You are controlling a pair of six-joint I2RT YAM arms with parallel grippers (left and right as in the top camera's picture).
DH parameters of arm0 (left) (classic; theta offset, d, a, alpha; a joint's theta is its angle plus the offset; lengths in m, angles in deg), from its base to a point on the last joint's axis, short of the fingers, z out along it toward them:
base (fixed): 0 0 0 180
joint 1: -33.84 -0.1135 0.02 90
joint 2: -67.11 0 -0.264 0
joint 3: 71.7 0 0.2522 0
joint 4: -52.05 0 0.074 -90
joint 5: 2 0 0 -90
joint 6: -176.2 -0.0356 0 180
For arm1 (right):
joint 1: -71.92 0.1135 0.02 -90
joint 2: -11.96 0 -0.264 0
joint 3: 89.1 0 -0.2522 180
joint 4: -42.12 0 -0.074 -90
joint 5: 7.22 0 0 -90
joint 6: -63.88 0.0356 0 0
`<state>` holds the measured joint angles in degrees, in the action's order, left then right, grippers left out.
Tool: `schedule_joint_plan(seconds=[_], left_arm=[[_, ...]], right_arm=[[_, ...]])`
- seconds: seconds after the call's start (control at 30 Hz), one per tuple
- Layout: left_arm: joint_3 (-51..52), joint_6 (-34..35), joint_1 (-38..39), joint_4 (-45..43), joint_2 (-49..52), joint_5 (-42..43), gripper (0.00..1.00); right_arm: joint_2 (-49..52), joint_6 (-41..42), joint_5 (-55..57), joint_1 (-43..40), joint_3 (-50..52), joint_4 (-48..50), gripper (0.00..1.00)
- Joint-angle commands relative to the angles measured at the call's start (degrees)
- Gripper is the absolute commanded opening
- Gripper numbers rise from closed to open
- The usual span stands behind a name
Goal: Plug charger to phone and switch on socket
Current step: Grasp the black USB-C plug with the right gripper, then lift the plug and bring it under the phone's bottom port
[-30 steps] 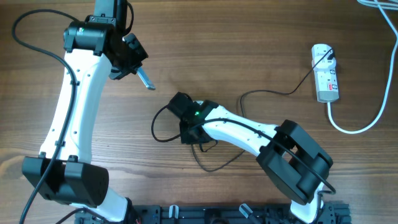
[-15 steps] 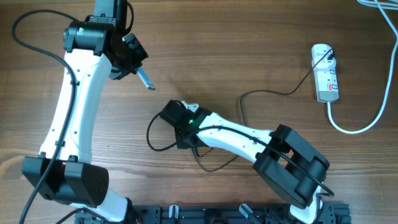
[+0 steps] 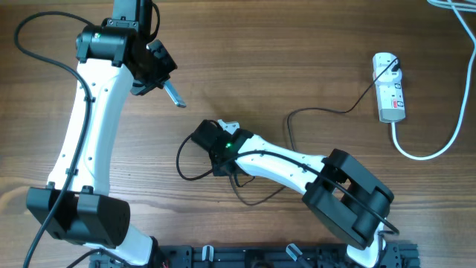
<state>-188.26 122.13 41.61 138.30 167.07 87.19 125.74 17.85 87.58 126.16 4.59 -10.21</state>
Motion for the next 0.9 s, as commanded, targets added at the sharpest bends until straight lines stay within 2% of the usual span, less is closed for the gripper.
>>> schedule_joint_plan(seconds=[0.0, 0.27, 0.47, 0.63, 0.67, 0.73, 0.8, 0.87], left_arm=[[-0.3, 0.6, -0.2, -0.2, 0.2, -0.7, 0.04], [-0.3, 0.6, -0.2, -0.2, 0.2, -0.7, 0.04], [-0.3, 0.6, -0.2, -0.2, 0.2, -0.7, 0.04], [-0.3, 0.5, -0.2, -0.2, 0.2, 3.7, 0.04], [-0.3, 0.2, -0.2, -0.3, 0.2, 5.2, 0.04], [-0.3, -5.9, -0.2, -1.9, 0.2, 11.9, 0.04], [-0.3, -13.8, -0.2, -4.7, 0.2, 23.6, 0.04], [-0.3, -18.0, -0.2, -7.5, 0.2, 34.0, 0.04]], right_arm=[[1.2, 1.1, 1.4, -0.2, 0.3, 0.4, 0.19], [1.2, 1.7, 1.0, -0.2, 0.7, 0.8, 0.15], [1.2, 1.7, 0.3, -0.2, 0.7, 0.8, 0.04], [-0.3, 0.1, -0.3, -0.6, -0.2, 0.3, 0.04], [-1.3, -0.4, -0.3, -0.8, -0.2, 0.3, 0.04], [-4.9, -0.6, -0.8, -1.3, -0.2, 0.3, 0.04], [-9.2, -1.9, -2.0, -1.9, -0.2, 0.1, 0.04], [-14.4, -3.4, -4.5, -2.3, -0.2, -0.3, 0.04]])
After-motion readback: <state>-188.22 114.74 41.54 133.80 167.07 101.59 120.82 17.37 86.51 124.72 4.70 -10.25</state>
